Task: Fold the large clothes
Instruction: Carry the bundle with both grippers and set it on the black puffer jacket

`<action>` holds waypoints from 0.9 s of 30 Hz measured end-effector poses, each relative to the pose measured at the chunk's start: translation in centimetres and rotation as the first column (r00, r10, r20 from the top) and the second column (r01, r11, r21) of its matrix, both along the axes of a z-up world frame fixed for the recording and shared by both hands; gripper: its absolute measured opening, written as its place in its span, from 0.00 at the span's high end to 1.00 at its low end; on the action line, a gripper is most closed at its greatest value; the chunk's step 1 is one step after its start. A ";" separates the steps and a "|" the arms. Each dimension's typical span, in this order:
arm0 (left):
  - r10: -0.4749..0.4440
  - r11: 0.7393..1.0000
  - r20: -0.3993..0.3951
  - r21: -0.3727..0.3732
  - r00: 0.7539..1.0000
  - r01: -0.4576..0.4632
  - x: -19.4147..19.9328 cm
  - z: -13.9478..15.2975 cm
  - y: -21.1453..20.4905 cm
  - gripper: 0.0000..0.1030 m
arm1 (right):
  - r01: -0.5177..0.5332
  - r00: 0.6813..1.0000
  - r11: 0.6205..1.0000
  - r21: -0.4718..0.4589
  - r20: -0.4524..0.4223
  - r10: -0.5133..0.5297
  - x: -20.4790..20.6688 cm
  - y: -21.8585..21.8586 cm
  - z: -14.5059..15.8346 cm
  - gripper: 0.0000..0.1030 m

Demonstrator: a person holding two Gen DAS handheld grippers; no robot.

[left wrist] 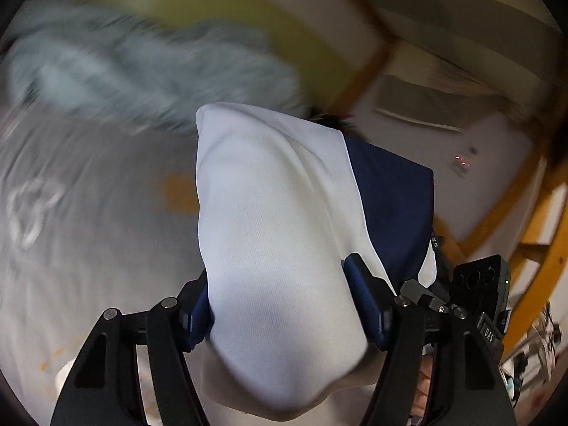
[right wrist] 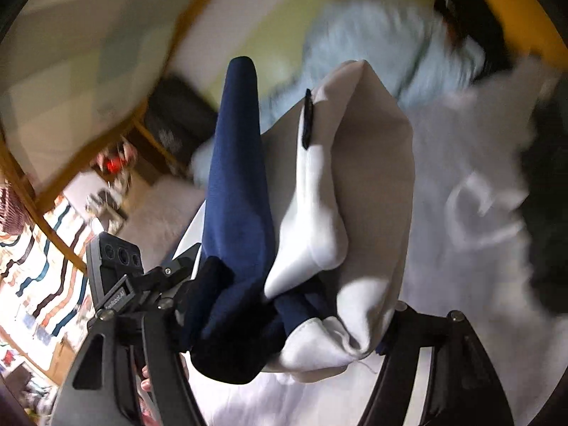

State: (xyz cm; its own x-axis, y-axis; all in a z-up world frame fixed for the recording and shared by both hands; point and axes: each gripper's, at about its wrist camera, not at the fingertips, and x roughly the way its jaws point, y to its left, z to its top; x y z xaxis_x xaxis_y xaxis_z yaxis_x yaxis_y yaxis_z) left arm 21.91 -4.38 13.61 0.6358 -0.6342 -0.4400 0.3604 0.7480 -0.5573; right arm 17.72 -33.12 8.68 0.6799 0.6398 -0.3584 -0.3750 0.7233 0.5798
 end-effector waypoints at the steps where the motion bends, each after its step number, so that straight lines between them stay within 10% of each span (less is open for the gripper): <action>1: -0.032 0.999 0.030 0.000 0.999 0.032 0.1 1.5 -1.9 0.34 | 0.029 0.999 1.000 0.007 0.030 -0.029 -1.0 -1.7 1.4 0.34; 10: -0.260 0.966 0.110 0.026 0.959 0.258 1.6 5.3 -21.0 0.34 | 0.286 0.951 0.958 0.031 0.115 -0.288 -6.8 -18.3 5.1 0.34; 18: -0.256 0.957 -0.161 0.097 0.953 0.274 8.5 -6.3 -32.4 0.33 | 0.457 0.862 0.889 -0.037 -0.227 -0.453 -1.2 -27.9 -3.8 0.32; 27: -0.255 0.939 -0.167 0.194 0.953 0.285 8.7 -11.2 -33.8 0.28 | 0.484 0.810 0.866 -0.128 -0.309 -0.498 0.2 -26.6 -7.1 0.31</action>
